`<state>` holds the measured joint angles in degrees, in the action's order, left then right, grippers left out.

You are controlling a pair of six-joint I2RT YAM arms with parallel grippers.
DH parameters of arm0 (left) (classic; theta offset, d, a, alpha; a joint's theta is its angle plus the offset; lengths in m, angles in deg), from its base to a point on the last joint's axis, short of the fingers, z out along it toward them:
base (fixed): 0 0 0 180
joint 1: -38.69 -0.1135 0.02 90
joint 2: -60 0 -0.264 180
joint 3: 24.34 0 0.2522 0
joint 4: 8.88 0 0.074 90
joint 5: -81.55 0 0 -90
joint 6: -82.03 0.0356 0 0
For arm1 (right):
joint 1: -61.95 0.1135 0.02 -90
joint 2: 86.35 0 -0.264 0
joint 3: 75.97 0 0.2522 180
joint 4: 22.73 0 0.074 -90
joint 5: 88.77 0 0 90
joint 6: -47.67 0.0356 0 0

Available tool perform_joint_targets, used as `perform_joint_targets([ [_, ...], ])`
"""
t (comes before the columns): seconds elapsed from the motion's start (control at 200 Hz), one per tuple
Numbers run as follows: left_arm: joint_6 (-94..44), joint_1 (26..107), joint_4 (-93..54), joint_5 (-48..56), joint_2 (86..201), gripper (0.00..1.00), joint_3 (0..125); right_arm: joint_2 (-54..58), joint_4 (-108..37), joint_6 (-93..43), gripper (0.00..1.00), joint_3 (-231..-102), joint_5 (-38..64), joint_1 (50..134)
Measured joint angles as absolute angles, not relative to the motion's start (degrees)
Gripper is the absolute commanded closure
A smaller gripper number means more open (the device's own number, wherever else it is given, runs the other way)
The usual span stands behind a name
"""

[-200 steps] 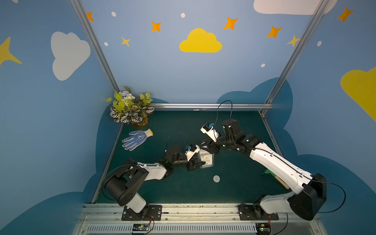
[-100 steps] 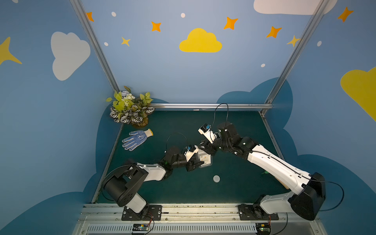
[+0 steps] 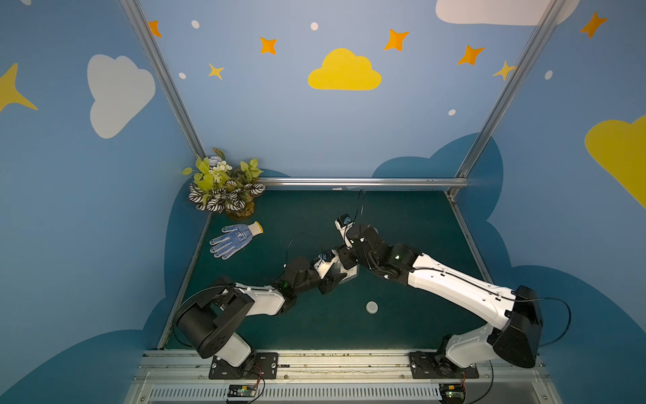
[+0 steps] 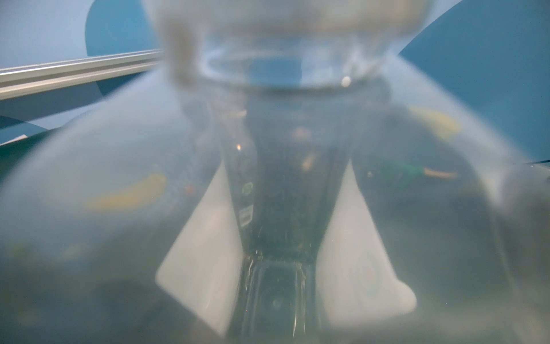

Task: Screw on the bottle caps
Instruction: Screw the bottle cap onto the plastic bottle.

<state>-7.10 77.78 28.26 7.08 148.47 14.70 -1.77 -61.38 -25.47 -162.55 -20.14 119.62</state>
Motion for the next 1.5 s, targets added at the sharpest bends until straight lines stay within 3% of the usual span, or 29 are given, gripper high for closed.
perform_joint_targets([
  [0.165, -6.82, 78.37, 28.45, 4.34, 148.47, 0.98, 14.7, 0.54, -63.5, -19.24, 1.0, -164.76, -28.01, 121.98],
  [0.22, -6.82, 78.5, 28.43, 4.06, 148.47, 0.98, 14.7, 1.22, -64.65, -17.93, 0.82, -165.7, -29.65, 122.33],
  [0.386, -6.67, 78.57, 28.45, 4.0, 148.47, 0.98, 14.94, 1.13, -65.44, -18.34, 0.5, -166.27, -29.34, 122.04],
  [0.761, -5.79, 78.57, 28.93, 10.18, 147.62, 0.98, 16.97, -7.24, -64.11, -30.52, 0.25, -162.79, -11.24, 113.98],
  [1.081, -6.27, 77.45, 28.76, 16.08, 147.53, 0.98, 17.94, -11.83, -62.84, -41.29, 0.25, -160.47, 8.8, 105.37],
  [1.497, -7.56, 76.56, 26.24, 23.34, 148.01, 0.98, 20.19, -12.16, -60.63, -48.4, 0.4, -158.83, 24.36, 100.21],
])
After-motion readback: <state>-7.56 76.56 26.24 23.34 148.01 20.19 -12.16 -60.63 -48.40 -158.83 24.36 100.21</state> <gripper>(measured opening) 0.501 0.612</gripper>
